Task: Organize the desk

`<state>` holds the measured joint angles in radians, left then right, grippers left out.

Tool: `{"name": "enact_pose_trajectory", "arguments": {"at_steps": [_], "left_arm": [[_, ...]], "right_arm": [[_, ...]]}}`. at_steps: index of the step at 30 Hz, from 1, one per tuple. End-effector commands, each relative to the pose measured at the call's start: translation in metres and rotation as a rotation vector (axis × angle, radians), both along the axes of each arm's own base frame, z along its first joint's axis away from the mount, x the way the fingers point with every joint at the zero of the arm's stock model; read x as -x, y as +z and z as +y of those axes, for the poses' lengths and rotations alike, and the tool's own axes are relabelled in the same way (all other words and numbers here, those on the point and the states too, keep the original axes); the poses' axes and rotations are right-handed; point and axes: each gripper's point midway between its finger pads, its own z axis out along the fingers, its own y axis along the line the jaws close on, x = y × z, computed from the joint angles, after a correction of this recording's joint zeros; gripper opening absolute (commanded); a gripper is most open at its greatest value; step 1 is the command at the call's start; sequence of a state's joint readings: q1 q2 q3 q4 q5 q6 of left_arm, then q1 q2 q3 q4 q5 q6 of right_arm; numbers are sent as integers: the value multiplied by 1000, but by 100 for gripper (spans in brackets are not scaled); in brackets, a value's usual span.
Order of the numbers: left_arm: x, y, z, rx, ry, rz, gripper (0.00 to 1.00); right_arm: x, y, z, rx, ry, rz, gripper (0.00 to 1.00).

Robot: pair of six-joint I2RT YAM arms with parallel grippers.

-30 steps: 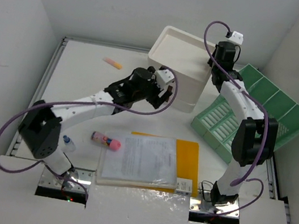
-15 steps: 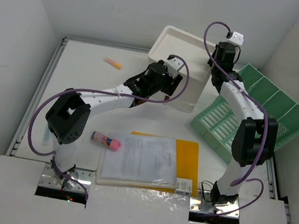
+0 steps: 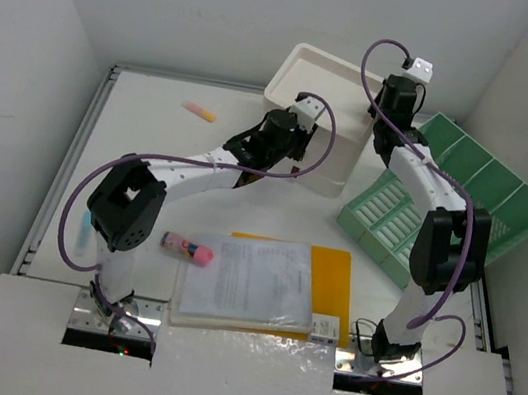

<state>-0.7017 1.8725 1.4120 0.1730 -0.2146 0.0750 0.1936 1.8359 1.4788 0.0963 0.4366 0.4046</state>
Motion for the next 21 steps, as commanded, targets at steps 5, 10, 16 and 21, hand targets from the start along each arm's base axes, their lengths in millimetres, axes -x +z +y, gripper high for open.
{"name": "enact_pose_trajectory", "arguments": {"at_steps": [5, 10, 16, 21], "left_arm": [[-20, 54, -13, 102, -20, -183, 12], [-16, 43, -20, 92, -65, -150, 0], [-5, 42, -22, 97, -117, -144, 0], [-3, 42, -25, 47, -152, -160, 37]], "right_arm": [[24, -53, 7, 28, 66, 188, 0], [23, -52, 11, 26, 83, 188, 0], [24, -53, 10, 20, 73, 190, 0], [24, -57, 9, 24, 72, 198, 0]]}}
